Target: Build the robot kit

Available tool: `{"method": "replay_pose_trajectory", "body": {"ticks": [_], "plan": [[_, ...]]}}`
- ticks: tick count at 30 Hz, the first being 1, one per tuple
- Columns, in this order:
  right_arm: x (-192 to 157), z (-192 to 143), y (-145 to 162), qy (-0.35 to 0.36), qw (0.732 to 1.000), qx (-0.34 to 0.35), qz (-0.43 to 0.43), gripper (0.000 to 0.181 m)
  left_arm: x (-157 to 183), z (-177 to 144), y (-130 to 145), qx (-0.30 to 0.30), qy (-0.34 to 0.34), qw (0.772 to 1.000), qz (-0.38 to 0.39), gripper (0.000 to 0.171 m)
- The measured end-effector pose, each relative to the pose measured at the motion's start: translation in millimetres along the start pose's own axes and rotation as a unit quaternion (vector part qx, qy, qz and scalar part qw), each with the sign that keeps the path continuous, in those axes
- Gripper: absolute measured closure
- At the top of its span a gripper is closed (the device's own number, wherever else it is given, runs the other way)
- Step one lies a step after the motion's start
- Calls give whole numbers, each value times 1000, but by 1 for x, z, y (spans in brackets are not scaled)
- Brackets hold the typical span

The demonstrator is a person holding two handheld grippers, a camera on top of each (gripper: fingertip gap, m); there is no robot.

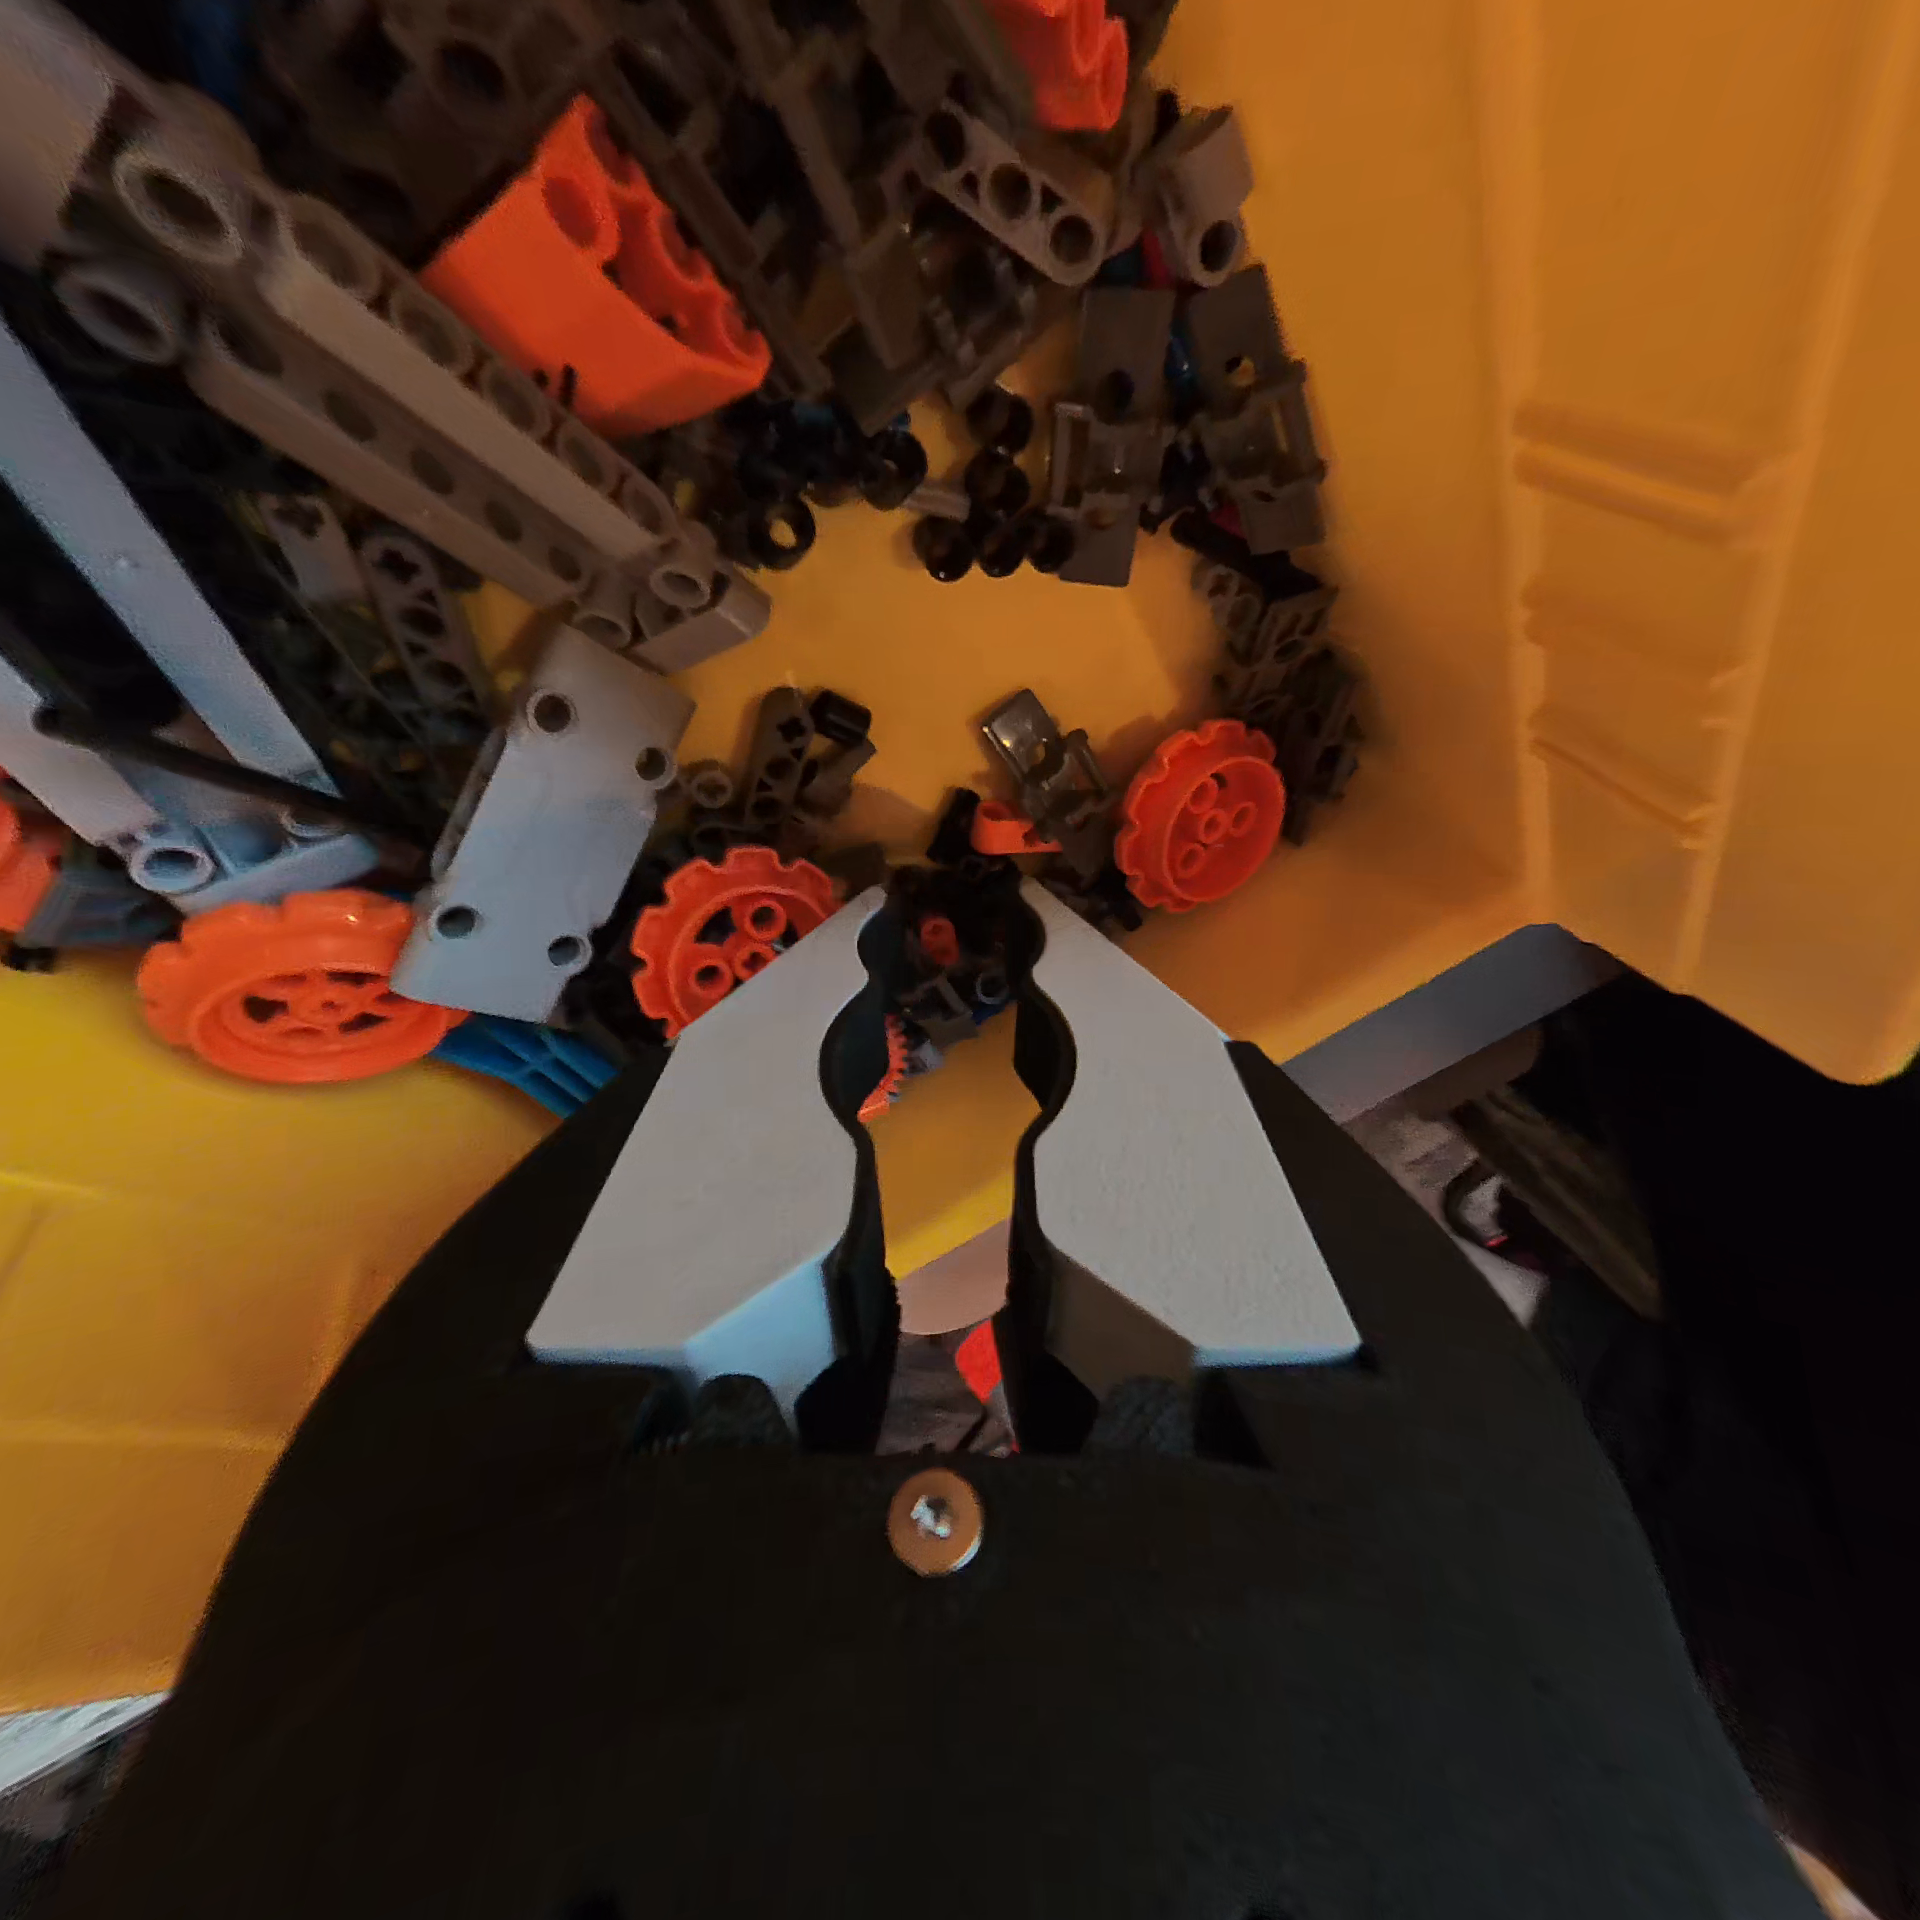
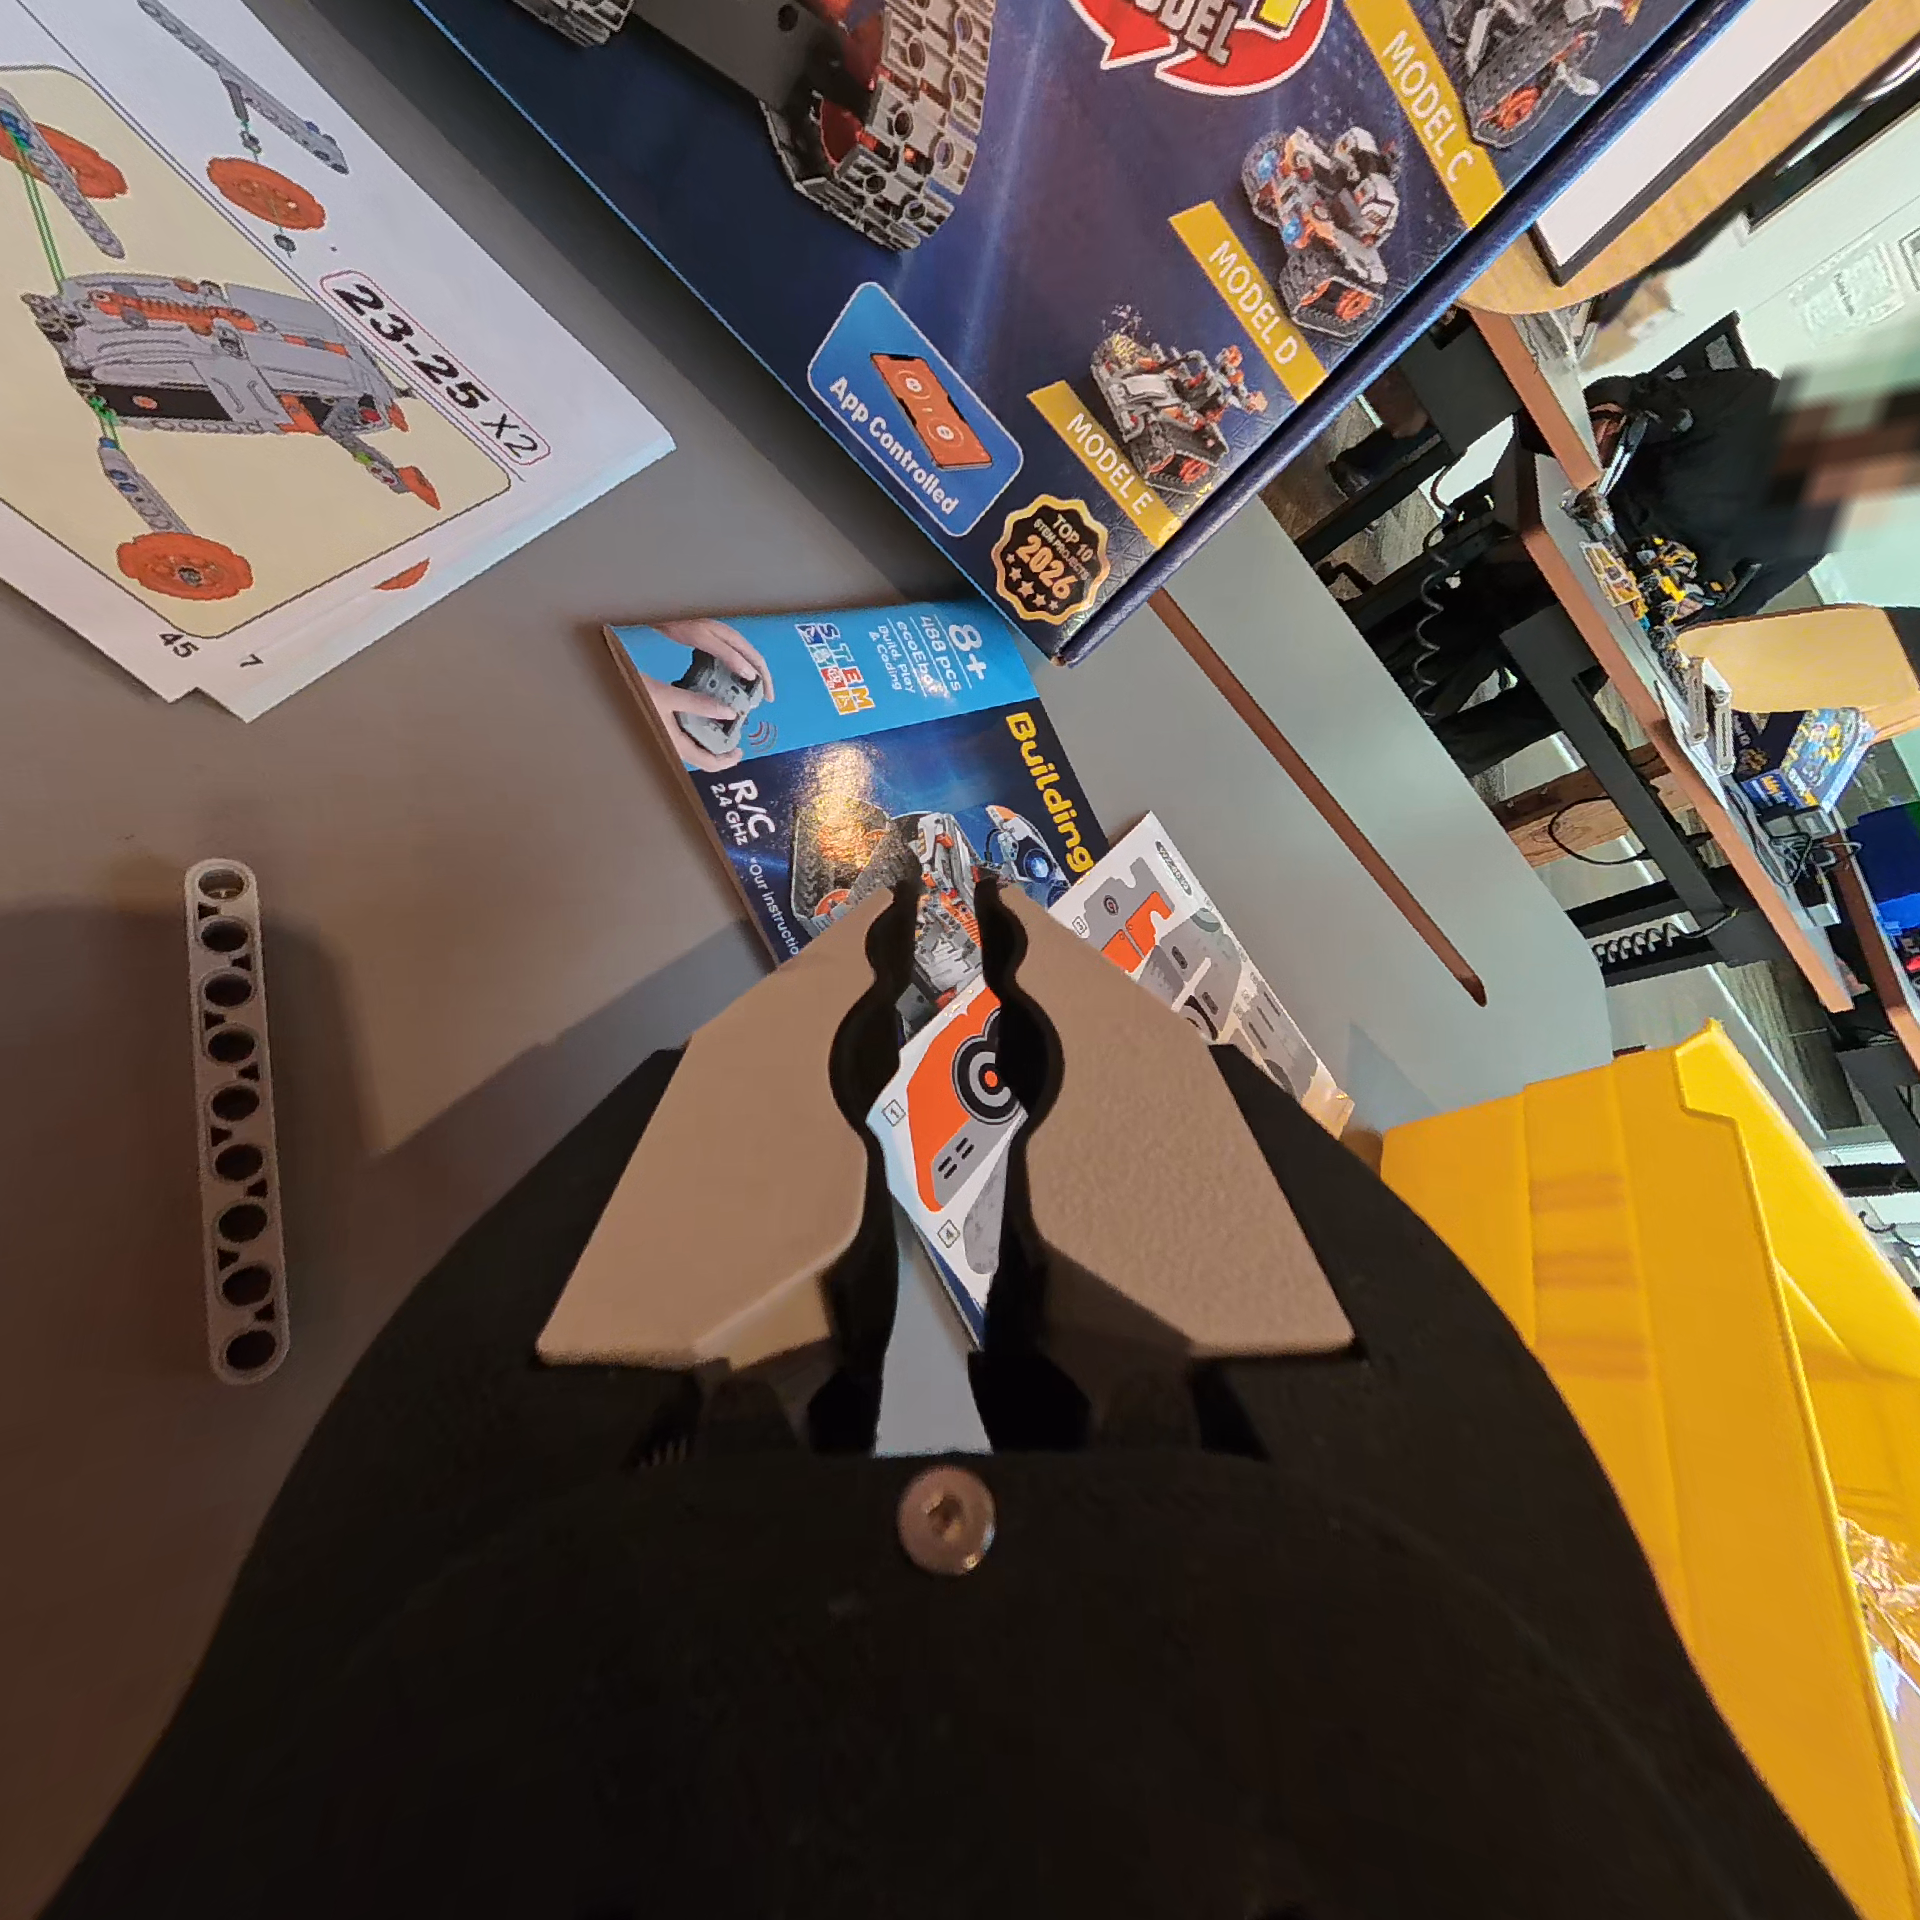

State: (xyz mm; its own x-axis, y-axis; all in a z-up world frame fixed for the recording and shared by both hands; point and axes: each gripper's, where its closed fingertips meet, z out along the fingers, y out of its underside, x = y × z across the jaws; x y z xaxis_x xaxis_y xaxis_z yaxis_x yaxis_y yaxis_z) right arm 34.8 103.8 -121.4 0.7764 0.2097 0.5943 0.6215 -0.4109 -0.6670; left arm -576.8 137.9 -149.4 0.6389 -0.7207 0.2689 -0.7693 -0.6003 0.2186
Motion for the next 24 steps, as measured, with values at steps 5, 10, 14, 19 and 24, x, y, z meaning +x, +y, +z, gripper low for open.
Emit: {"method": "replay_pose_trajectory", "body": {"ticks": [5,10,14,19,24], "plan": [[-2,0,-1,-4,1000,1,-2,171,-7,3,-8,-2,-45,997,56,162],[-4,0,0,-9,1000,-3,-4,171,-5,9,-1,-28,-43,997,60,161],[-6,1,0,-14,1000,-4,-7,171,-4,9,-5,-25,-48,996,68,158],[-10,2,1,-22,1000,-6,-12,171,-5,9,-4,-33,-61,996,64,157],[-12,2,1,-26,999,-8,-18,171,-8,11,-6,-41,-80,993,74,160]]}}
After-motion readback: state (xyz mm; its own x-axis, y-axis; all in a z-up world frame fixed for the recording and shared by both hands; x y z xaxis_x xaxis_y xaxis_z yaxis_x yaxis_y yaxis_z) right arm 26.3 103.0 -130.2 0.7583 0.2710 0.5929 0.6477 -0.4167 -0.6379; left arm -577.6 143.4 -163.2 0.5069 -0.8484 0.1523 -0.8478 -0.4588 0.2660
